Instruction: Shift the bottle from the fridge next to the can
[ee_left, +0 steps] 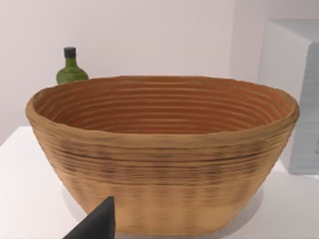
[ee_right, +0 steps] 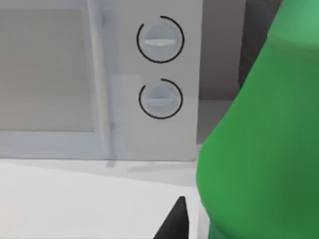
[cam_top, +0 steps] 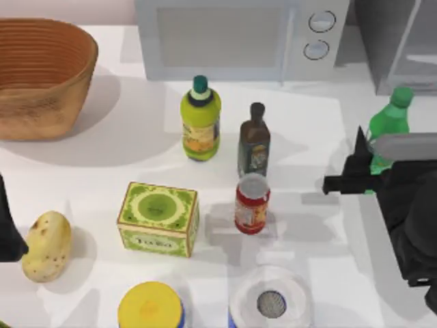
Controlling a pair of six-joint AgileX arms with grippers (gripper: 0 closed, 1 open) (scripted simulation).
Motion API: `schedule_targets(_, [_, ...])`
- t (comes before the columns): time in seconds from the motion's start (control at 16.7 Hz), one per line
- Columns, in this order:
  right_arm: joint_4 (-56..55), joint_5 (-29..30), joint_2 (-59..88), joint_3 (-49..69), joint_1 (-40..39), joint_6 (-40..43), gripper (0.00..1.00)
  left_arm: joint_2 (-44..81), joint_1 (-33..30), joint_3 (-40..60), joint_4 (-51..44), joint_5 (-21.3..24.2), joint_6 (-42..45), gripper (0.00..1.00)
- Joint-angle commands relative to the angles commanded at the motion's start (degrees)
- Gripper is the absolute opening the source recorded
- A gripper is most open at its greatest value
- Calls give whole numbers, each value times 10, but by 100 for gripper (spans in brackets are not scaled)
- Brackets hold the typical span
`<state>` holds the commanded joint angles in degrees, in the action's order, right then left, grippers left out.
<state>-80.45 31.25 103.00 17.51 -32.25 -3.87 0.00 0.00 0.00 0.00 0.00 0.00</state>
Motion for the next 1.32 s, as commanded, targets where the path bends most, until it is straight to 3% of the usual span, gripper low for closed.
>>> schedule_targets(0.24, [-21, 69, -19, -48, -70, -5, 0, 0, 0, 0, 0, 0, 0, 100])
schedule_targets(0.84, [-21, 71, -20, -49, -72, -5, 0, 0, 0, 0, 0, 0, 0, 100])
schedule_targets(1.32, [-21, 71, -20, -49, -72, -5, 60, 0, 0, 0, 0, 0, 0, 100])
